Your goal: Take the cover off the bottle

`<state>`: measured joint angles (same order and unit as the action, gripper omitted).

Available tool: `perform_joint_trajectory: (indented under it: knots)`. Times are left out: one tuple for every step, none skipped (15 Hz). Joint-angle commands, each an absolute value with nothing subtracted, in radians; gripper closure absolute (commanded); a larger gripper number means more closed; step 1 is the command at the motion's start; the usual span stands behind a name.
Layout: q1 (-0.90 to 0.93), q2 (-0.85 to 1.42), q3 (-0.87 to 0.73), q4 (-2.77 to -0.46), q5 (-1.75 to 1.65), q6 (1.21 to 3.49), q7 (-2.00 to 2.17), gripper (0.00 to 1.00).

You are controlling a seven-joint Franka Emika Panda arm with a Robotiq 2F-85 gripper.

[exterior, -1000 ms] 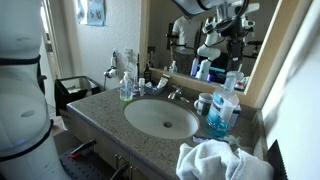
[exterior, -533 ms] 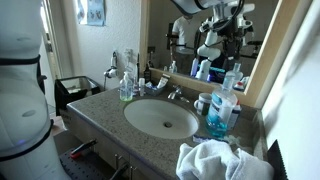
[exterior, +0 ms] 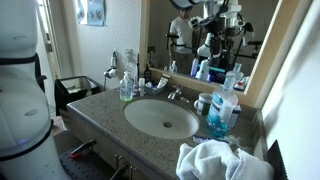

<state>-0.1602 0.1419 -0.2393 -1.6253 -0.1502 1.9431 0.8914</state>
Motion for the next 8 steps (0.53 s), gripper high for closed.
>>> perform_joint_trajectory:
  knots:
    - [-0.139, 0.014, -0.218, -1.778, -0.171, 1.92, 0.947, 0.8]
    - [-0.135, -0.021, -0.211, -1.829, -0.18, 1.929, 0.968, 0.8]
    - [-0.131, -0.058, -0.202, -1.885, -0.189, 1.937, 0.997, 0.8]
    - [-0.13, -0.098, -0.191, -1.95, -0.199, 1.948, 1.033, 0.8]
    - [-0.13, -0.13, -0.179, -2.0, -0.202, 1.951, 1.061, 0.8]
    - [-0.131, -0.162, -0.165, -2.057, -0.212, 1.955, 1.099, 0.8]
    - [-0.135, -0.195, -0.15, -2.112, -0.226, 1.96, 1.138, 0.8]
    - [-0.139, -0.229, -0.135, -2.171, -0.231, 1.975, 1.174, 0.8]
